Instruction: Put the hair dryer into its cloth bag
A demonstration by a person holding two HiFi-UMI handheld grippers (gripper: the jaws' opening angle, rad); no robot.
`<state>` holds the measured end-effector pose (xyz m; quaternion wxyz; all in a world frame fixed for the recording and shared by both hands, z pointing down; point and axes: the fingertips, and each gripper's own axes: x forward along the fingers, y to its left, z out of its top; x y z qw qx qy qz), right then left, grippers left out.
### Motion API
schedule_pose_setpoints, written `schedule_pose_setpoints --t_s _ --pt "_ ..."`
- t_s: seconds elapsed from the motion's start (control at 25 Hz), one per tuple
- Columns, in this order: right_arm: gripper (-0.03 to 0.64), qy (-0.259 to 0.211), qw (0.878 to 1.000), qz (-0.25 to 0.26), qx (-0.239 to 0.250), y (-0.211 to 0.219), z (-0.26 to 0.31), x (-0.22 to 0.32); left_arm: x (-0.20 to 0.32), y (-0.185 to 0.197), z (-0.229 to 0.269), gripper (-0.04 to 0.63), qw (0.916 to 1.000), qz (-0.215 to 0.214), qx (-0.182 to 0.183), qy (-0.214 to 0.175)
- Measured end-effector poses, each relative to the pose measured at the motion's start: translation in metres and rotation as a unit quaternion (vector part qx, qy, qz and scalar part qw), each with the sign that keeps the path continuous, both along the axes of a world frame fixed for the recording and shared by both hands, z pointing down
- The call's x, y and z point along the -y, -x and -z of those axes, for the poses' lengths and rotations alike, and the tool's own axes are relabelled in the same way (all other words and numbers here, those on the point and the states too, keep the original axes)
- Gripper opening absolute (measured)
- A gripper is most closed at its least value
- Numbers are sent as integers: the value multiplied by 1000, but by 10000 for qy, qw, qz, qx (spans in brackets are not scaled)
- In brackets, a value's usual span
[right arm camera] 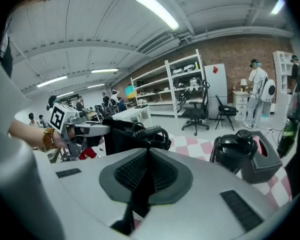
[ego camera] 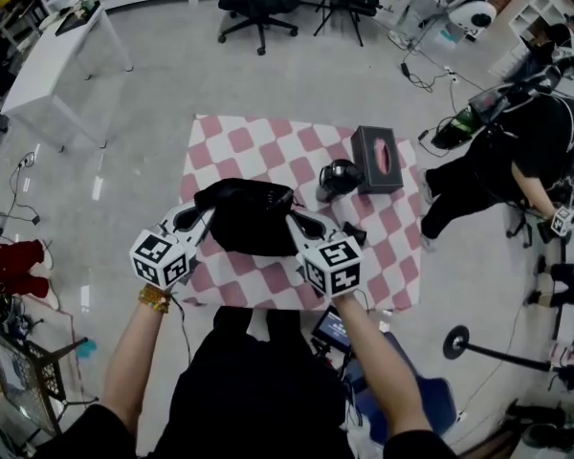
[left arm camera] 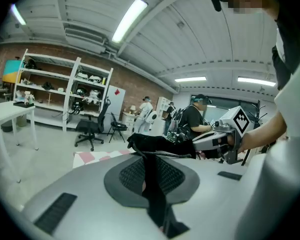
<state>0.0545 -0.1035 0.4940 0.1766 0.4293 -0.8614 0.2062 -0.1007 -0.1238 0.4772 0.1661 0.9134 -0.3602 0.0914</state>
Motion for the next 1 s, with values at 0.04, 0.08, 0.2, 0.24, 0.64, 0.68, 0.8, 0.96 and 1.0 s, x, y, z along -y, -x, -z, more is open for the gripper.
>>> schedule_pose_setpoints --t_s 0.04,0.08,0.2,0.24,0.64,0.68,0.8,0.96,1.0 --pt "25 81 10000 6 -12 2 -6 1 2 1 -8 29 10000 40 0 80" --pt "25 143 9999 16 -17 3 -11 3 4 3 -15 29 9999 79 -2 149" --pt "25 229 9997 62 -68 12 -21 12 13 10 -33 29 9994 196 24 289" --pt "25 223 9996 77 -144 15 -24 17 17 13 -38 29 9992 225 44 326" --pt "26 -27 9974 139 -703 17 -50 61 31 7 -43 28 9973 -158 234 -676" --pt "26 -28 9974 240 -678 14 -49 57 24 6 -36 28 9961 -264 132 -833" --pt "67 -167 9961 521 -686 0 -44 46 10 9 -29 28 9943 -447 2 -964" --pt "146 -238 9965 696 -389 -11 -36 51 -6 0 -32 28 9908 -870 -8 -1038" --pt "163 -194 9966 747 -275 -10 -36 56 -11 -4 -32 28 9895 -987 -5 -1055"
